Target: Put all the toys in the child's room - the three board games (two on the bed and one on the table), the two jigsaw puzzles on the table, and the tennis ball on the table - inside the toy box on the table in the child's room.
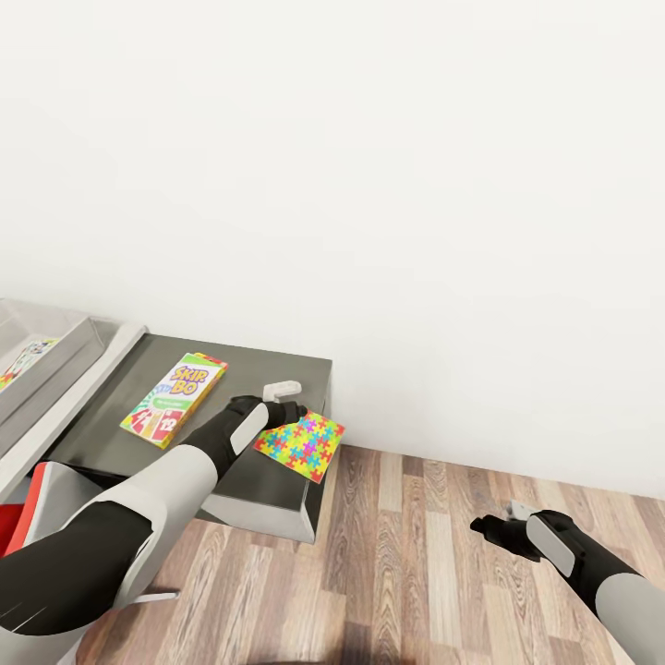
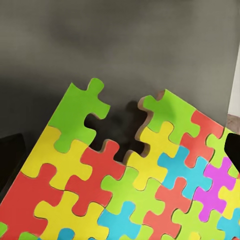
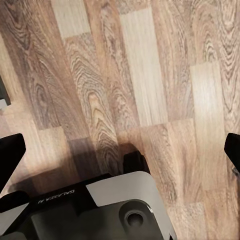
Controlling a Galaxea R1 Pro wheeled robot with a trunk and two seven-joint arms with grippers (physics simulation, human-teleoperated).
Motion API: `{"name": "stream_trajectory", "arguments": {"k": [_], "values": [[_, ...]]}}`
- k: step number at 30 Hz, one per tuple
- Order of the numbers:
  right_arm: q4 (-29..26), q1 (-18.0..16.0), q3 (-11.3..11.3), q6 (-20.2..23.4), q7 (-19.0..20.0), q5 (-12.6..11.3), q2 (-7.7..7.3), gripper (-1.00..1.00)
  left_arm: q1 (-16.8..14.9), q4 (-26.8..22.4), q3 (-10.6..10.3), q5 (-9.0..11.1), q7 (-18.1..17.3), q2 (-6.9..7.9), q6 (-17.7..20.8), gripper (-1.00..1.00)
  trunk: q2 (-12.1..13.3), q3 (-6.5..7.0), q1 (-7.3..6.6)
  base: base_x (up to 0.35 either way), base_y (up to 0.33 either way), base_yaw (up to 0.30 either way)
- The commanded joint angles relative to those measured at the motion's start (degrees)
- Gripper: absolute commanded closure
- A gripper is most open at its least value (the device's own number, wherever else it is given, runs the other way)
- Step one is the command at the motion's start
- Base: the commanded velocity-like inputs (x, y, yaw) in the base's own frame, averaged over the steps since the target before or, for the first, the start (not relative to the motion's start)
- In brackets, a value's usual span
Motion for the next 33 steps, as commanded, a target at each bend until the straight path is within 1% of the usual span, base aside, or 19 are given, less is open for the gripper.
{"name": "stream_trajectory", "arguments": {"k": [1, 7, 13, 20, 27, 30, 33], "values": [[-0.1, 0.0, 0.4, 0.1, -0.3, -0.5, -0.07, -1.0, 0.0, -0.1, -0.4, 0.6, 0.5, 0.04, 0.2, -1.0, -0.1, -0.09, 0.03, 0.0, 0.0, 0.0], [-0.1, 0.0, 0.4, 0.1, -0.3, -0.4, -0.07, -1.0, 0.0, -0.1, -0.4, 0.6, 0.5, 0.04, 0.2, -1.0, -0.1, -0.09, 0.03, -0.005, -0.011, 0.0], [-0.1, 0.0, 0.4, -0.1, -0.3, -0.4, -0.01, -1.0, 0.0, -0.2, -0.4, 0.6, 0.5, 0.04, 0.2, -1.0, -0.1, -0.09, 0.03, -0.023, -0.089, 0.0], [-0.1, 0.0, 0.4, -0.2, -0.3, -0.4, 0.87, -1.0, 0.0, -0.2, -0.4, 0.7, 0.5, 0.16, 0.2, -1.0, -0.1, -0.09, 0.03, -0.002, -0.008, 0.0], [-0.1, 0.0, 0.4, -0.2, -0.3, -0.4, 1.13, -1.0, 0.0, -0.2, -0.3, 0.7, 0.5, 0.21, 0.2, -1.0, -0.1, -0.09, 0.03, 0.0, 0.0, 0.0], [-0.1, 0.0, 0.4, -0.2, -0.3, -0.4, 1.15, -1.0, 0.0, -0.3, -0.3, 0.7, 0.5, 0.21, -0.8, -1.0, -0.1, -0.09, 0.03, 0.0, 0.0, 0.0], [-0.1, 0.0, 0.4, -0.2, -0.3, -0.4, 1.15, -1.0, 0.0, -0.3, -0.3, 0.7, 0.5, 0.53, -3.2, -1.0, -0.1, -0.09, 0.03, 0.0, 0.0, 0.0]]}}
